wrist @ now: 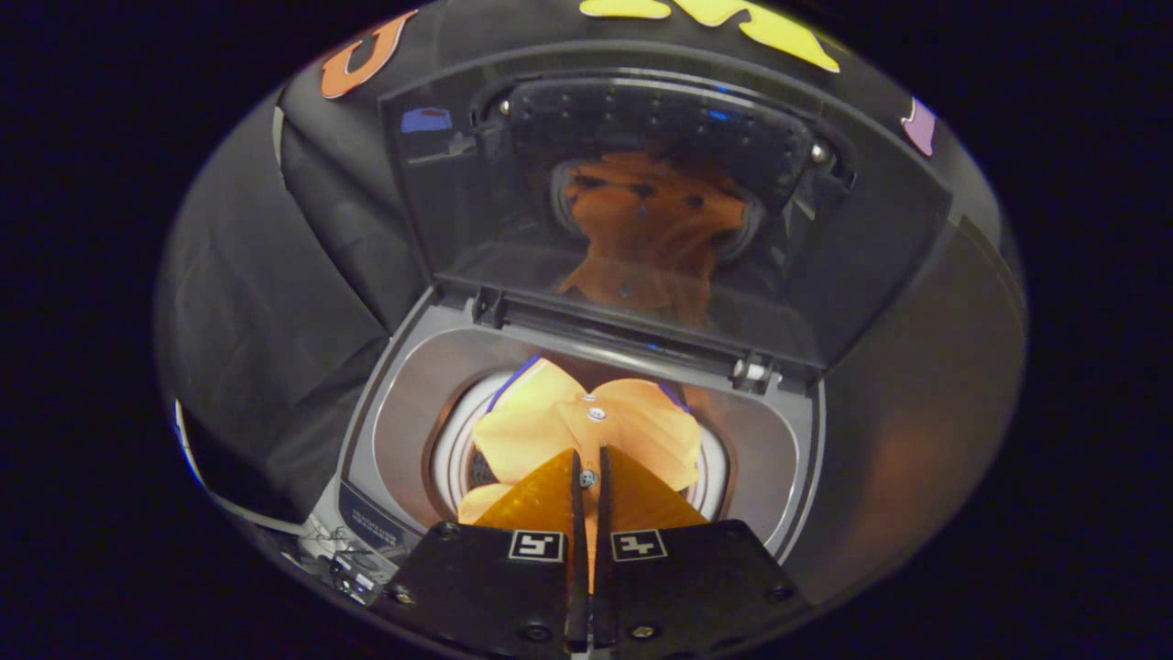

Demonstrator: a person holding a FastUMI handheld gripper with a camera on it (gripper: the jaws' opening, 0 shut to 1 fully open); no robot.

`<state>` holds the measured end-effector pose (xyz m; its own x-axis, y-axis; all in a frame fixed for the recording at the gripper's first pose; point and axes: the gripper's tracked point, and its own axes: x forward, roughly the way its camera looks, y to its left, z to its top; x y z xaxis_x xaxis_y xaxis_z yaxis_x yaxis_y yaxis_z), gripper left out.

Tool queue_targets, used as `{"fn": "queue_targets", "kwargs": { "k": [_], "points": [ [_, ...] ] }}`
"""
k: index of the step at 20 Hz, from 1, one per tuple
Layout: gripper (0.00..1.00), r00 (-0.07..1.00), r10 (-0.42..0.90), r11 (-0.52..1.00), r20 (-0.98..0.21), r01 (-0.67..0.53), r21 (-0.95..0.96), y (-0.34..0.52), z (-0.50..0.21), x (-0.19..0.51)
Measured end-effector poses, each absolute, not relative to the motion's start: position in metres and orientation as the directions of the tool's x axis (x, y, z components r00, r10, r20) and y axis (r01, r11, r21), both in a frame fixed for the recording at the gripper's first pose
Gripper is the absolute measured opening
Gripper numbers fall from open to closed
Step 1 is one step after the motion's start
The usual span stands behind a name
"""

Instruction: Put the clothes into the washing machine and then close the washing machine lid.

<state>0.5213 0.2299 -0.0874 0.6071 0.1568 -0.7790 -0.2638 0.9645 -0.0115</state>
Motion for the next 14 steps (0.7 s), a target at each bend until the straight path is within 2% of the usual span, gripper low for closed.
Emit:
{"fn": "queue_targets", "kwargs": {
  "k": [8,9,10,13,14],
  "points": [
    [0.06,0.600,0.111,0.973,-0.792,-0.229,-0.037,0.223,-0.101,0.521],
    [0.06,0.579,0.110,0.976,-0.808,-0.216,-0.022,0.220,-0.105,0.519],
    [0.10,0.545,0.102,0.980,-0.832,-0.198,-0.010,0.217,-0.109,0.512],
    [0.88,0.549,0.085,0.986,-0.831,-0.167,-0.009,0.207,-0.105,0.515],
    [0.88,0.555,0.086,0.986,-0.828,-0.166,-0.008,0.205,-0.103,0.514]
  ]
}}
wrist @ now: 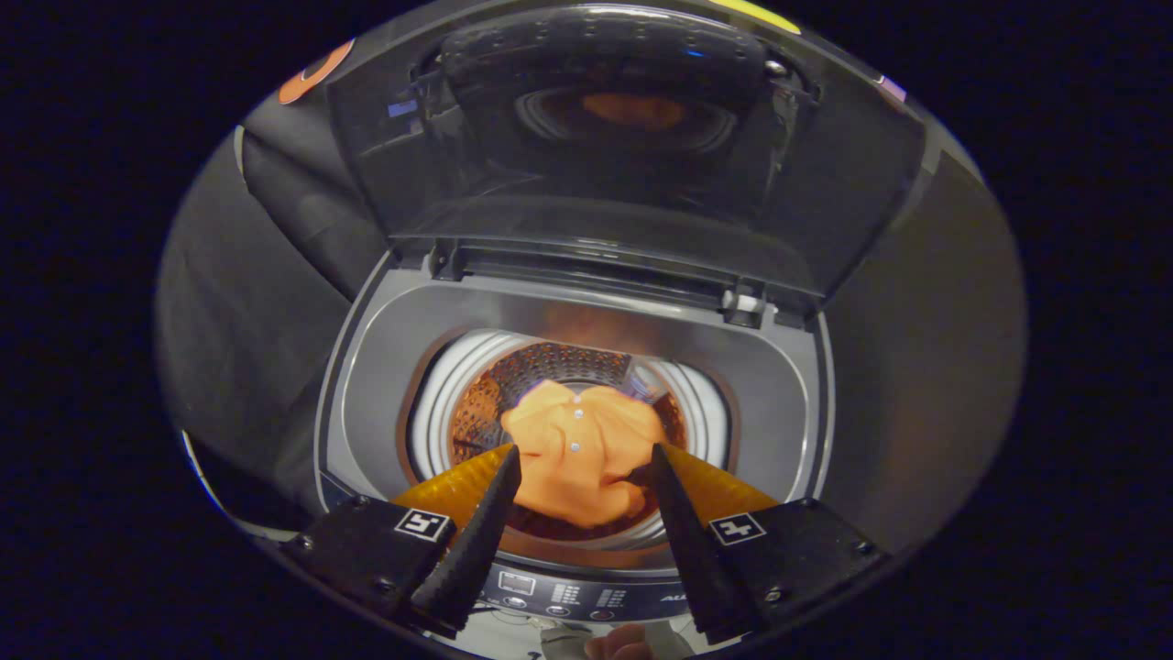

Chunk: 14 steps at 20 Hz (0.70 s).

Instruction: Put the clothes into the washing machine and then close the washing machine lid.

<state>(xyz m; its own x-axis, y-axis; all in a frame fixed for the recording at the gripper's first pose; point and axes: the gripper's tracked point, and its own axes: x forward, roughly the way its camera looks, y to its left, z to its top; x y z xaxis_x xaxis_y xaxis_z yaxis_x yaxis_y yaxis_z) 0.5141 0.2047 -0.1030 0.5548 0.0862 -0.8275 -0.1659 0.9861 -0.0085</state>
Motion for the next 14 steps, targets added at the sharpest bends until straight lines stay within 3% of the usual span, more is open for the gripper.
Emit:
{"fn": "queue_targets", "kwargs": {
  "k": [7,14],
  "points": [
    [0.88,0.595,0.123,0.977,-0.794,-0.214,-0.009,0.204,-0.071,0.512],
    [0.87,0.689,0.160,0.972,-0.707,-0.233,-0.008,0.201,0.040,0.502]
  ]
}}
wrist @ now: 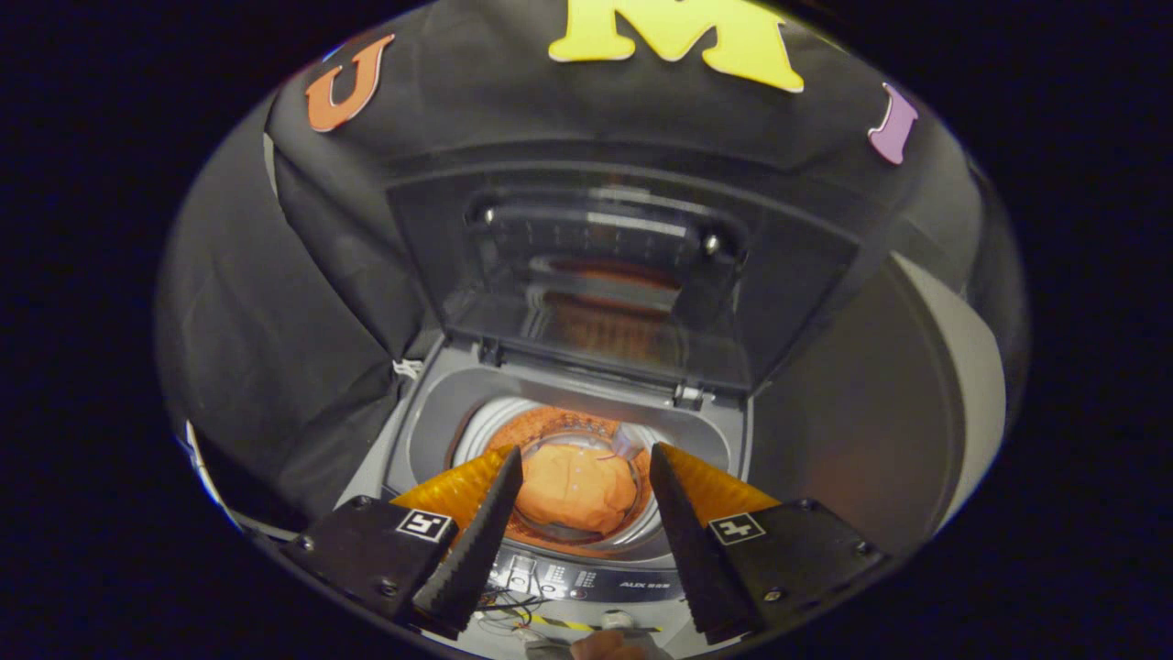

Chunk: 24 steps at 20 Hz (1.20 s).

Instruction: Put the clothes into the washing machine and then close the washing machine lid.

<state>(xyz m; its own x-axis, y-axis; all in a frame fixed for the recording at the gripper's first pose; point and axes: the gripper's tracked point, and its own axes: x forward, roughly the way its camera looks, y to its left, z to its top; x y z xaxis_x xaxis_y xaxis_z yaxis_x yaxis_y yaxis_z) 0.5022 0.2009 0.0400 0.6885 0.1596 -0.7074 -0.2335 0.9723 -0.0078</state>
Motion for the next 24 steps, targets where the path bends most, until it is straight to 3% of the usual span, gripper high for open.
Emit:
{"fn": "queue_targets", "kwargs": {
  "k": [6,10,17,24],
  "points": [
    [0.87,0.803,0.207,0.964,-0.559,-0.265,-0.025,0.211,0.174,0.524],
    [0.87,0.832,0.185,0.973,-0.523,-0.231,-0.023,0.214,0.218,0.565],
    [0.87,0.811,0.156,0.983,-0.565,-0.182,0.010,0.224,0.175,0.658],
    [0.87,0.776,0.161,0.985,-0.609,-0.167,0.048,0.228,0.117,0.696]
  ]
}}
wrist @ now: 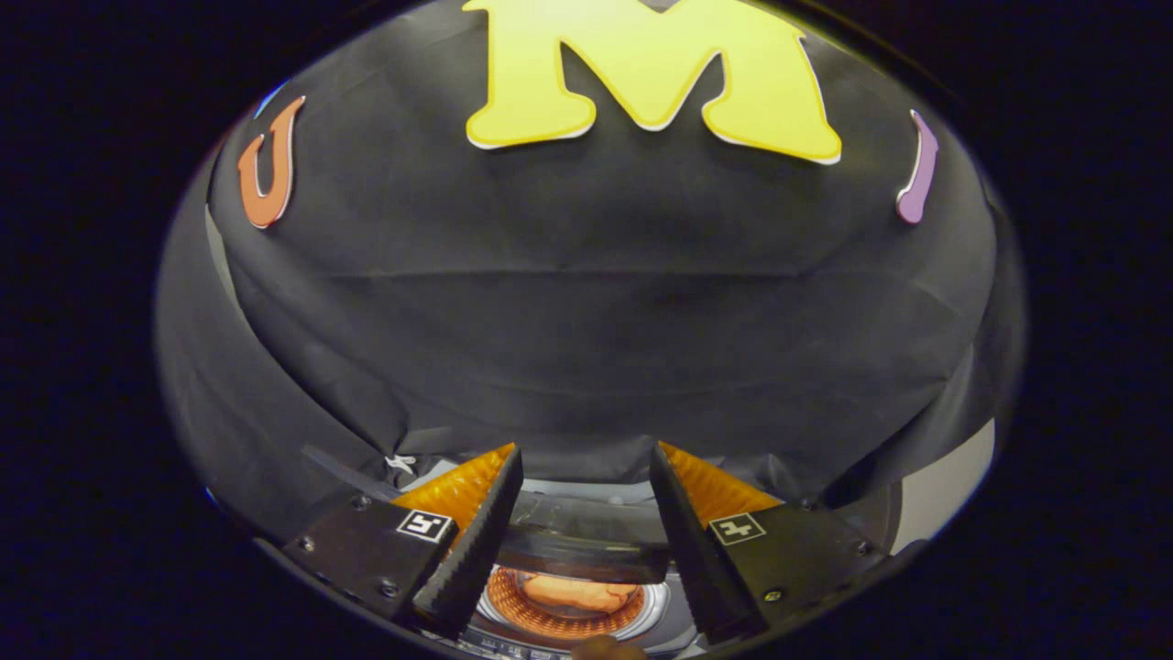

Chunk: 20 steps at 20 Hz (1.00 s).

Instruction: Put the clothes into the washing machine and then close the washing machine lid.

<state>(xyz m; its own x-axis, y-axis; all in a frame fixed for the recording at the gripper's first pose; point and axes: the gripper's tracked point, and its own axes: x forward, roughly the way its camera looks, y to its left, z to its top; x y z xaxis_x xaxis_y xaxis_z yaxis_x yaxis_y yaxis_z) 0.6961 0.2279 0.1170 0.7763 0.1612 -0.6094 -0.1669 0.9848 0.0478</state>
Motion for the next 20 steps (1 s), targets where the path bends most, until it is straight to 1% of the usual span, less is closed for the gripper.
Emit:
{"fn": "queue_targets", "kwargs": {
  "k": [3,8,13,20],
  "points": [
    [0.87,0.782,0.169,0.985,-0.599,-0.146,0.087,0.230,0.110,0.701],
    [0.87,0.791,0.166,0.986,-0.589,-0.153,0.072,0.231,0.109,0.698],
    [0.87,0.866,0.171,0.985,-0.469,-0.164,0.055,0.231,0.118,0.701],
    [0.87,0.869,0.174,0.984,-0.462,-0.169,0.052,0.232,0.119,0.700]
  ]
}}
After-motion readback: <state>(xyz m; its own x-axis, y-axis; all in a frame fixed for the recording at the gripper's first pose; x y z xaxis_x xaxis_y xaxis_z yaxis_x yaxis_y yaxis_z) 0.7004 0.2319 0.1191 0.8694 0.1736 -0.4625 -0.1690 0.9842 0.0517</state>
